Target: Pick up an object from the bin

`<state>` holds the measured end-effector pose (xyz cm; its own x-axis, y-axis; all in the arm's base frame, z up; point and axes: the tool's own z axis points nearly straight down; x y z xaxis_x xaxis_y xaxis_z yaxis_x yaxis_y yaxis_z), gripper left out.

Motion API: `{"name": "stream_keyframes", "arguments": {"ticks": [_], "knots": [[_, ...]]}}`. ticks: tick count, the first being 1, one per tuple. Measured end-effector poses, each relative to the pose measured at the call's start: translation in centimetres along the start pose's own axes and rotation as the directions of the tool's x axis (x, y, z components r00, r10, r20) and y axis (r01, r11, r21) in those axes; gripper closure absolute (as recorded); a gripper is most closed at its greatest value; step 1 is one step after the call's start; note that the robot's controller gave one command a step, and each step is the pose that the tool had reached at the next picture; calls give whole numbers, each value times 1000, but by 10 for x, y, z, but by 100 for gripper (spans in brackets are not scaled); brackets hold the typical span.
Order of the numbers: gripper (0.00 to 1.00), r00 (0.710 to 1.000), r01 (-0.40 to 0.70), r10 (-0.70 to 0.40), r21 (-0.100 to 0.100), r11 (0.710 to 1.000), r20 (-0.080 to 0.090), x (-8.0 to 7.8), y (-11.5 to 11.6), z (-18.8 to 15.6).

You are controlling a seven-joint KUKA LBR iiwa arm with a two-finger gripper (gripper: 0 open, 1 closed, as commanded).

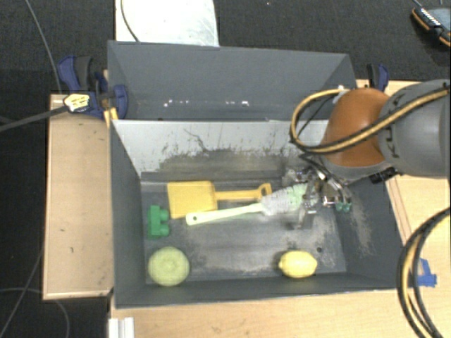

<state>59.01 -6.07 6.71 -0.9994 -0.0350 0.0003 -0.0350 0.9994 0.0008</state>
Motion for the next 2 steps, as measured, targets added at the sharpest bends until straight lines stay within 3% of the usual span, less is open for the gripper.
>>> {"name": "stream_keyframes", "arguments": {"ticks": [1,2], "knots": [[0,999,24,-24,5,1000,27,-1,14,-4],[100,1000,4,-4,2,1000,9,-1,2,-2]]}}
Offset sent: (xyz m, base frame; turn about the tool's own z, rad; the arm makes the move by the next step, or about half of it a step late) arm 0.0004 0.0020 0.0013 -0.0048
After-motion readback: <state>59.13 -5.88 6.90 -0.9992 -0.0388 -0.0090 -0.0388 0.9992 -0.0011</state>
